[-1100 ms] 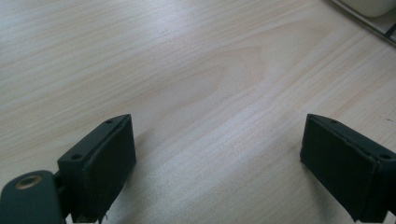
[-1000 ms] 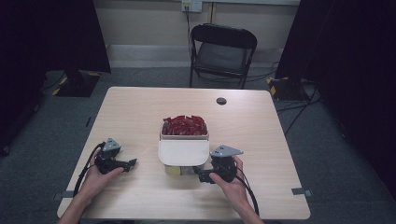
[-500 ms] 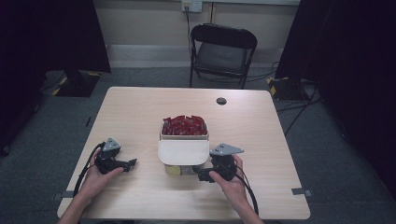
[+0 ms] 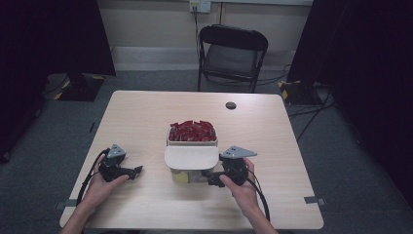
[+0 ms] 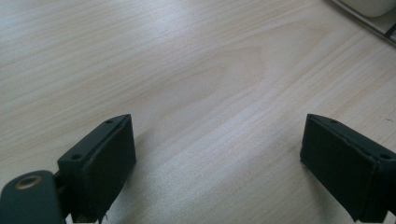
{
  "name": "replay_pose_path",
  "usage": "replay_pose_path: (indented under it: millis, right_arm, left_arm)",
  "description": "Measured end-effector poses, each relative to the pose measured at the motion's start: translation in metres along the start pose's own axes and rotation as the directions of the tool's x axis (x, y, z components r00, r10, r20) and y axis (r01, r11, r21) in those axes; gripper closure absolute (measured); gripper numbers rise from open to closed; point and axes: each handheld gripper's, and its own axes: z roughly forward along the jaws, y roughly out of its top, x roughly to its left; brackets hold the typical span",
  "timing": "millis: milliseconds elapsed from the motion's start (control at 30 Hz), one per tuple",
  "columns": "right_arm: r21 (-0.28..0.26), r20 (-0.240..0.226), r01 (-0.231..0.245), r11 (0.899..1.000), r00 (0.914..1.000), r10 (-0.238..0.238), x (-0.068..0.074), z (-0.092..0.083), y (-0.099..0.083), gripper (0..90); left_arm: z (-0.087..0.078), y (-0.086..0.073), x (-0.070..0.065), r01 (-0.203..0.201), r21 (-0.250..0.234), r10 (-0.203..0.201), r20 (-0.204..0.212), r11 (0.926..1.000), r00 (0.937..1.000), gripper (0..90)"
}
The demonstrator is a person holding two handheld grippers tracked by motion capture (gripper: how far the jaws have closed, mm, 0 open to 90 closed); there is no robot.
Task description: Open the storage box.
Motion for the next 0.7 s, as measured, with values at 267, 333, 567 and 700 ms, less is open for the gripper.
replay_pose_path:
  millis: [267, 333, 567, 700]
  right_arm:
    - [-0.019, 0.019, -0.002, 1.0, 0.9998, 0.003, -0.008, -0.008, 0.011, 14.1]
    - [-0.019, 0.021, -0.003, 1.0, 0.9998, 0.003, -0.009, -0.007, 0.012, 14.1]
    - [-0.034, 0.026, -0.003, 0.999, 0.9997, 0.004, -0.015, -0.004, 0.018, 14.6]
    - [-0.027, 0.013, -0.007, 1.0, 0.9999, 0.008, -0.016, -0.002, 0.021, 14.6]
  left_arm:
    - [0.0, 0.0, 0.0, 0.0, 0.0, 0.0, 0.0, 1.0, 1.0, 9.8]
    - [0.0, 0.0, 0.0, 0.0, 0.0, 0.0, 0.0, 1.0, 1.0, 9.8]
    - [0.0, 0.0, 0.0, 0.004, -0.003, -0.004, 0.0, 1.0, 1.0, 9.7]
    - [0.0, 0.0, 0.0, 0.003, -0.002, -0.003, 0.0, 1.0, 1.0, 9.7]
